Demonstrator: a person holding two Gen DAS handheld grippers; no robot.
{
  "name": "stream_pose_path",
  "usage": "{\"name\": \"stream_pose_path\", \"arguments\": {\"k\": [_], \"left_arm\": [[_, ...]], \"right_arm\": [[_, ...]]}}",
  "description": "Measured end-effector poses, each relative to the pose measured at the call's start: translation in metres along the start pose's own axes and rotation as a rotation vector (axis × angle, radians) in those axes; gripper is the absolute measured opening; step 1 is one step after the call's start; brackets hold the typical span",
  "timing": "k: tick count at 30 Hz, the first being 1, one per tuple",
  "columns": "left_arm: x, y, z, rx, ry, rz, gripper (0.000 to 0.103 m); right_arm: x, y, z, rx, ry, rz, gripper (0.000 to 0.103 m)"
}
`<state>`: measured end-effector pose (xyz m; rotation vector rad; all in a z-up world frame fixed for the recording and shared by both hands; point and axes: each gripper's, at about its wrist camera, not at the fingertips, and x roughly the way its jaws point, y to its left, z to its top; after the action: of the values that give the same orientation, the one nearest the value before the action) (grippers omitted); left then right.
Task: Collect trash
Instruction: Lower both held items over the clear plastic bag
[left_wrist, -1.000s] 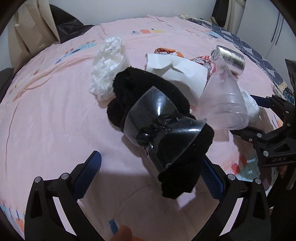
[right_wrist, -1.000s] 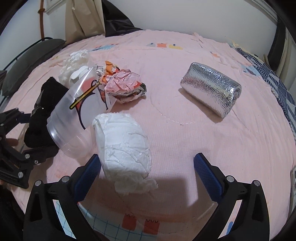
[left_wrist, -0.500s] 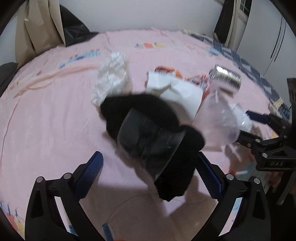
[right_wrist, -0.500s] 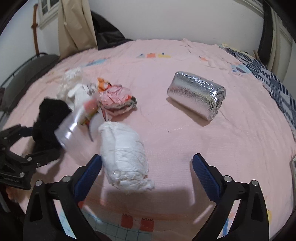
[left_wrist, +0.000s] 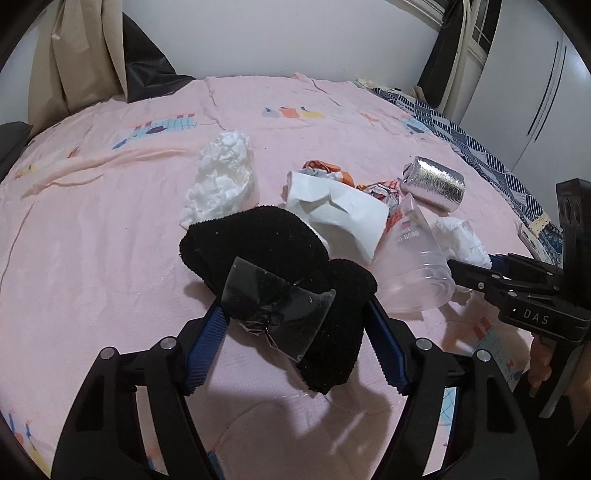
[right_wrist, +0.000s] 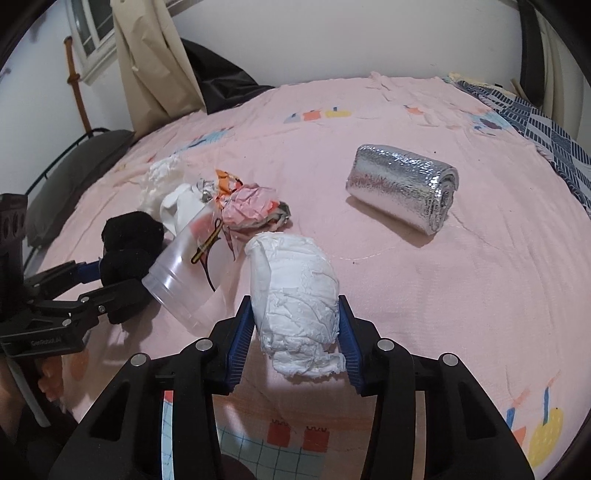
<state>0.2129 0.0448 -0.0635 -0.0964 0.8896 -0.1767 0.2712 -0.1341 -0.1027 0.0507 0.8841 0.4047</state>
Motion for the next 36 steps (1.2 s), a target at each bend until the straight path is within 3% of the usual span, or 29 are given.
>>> {"name": "stream_pose_path", "arguments": {"k": [19,36], "left_arm": [[-0.05,-0.012,-0.033,0.004,-0.05,0.029,0.072],[-0.103,-0.054,-0.102,0.015,-0.069,0.007,0.072]], "right_arm": [[-0.05,0.017,-0.036,-0.054,-0.04,0.017,0.041],[-0.101,0.037,-0.098,-0.073,-0.036,0.059,0.041]]}}
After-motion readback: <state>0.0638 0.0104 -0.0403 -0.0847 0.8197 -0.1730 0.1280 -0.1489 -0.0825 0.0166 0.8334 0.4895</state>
